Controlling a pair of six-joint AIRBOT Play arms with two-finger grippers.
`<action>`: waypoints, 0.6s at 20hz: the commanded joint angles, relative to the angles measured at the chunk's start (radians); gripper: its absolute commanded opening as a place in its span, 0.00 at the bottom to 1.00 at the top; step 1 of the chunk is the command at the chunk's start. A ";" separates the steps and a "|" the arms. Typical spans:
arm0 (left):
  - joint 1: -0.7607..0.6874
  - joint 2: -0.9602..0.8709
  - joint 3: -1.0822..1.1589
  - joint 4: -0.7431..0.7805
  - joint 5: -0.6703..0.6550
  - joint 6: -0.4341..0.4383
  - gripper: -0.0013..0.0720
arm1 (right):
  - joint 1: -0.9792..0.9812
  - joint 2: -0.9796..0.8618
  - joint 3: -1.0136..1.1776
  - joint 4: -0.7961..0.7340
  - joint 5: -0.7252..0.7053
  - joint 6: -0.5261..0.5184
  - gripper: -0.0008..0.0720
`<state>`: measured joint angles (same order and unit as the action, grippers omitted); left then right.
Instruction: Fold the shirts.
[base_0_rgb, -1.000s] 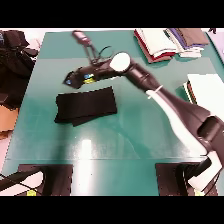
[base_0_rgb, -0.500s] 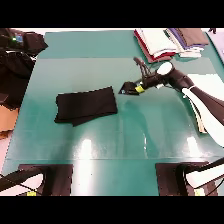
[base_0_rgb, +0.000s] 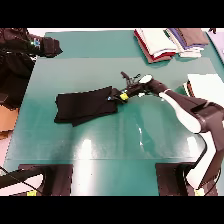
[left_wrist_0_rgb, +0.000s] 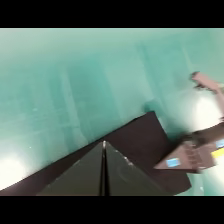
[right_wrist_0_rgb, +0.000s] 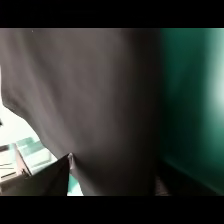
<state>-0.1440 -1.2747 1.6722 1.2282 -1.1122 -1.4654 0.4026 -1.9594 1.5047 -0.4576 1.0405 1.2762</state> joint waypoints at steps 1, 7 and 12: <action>-0.002 -0.003 0.000 -0.026 -0.007 0.000 0.05 | 0.085 -0.092 0.129 0.051 -0.060 -0.003 0.35; -0.002 -0.003 -0.001 -0.101 -0.019 0.000 0.05 | 0.021 0.015 0.230 -0.166 -0.042 0.000 0.05; -0.002 -0.003 -0.001 -0.114 -0.032 0.008 0.05 | -0.234 0.222 0.230 -0.420 0.127 0.063 0.04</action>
<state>-0.1455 -1.2770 1.6718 1.1297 -1.1374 -1.4631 0.2913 -1.8374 1.7271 -0.7052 1.0763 1.2999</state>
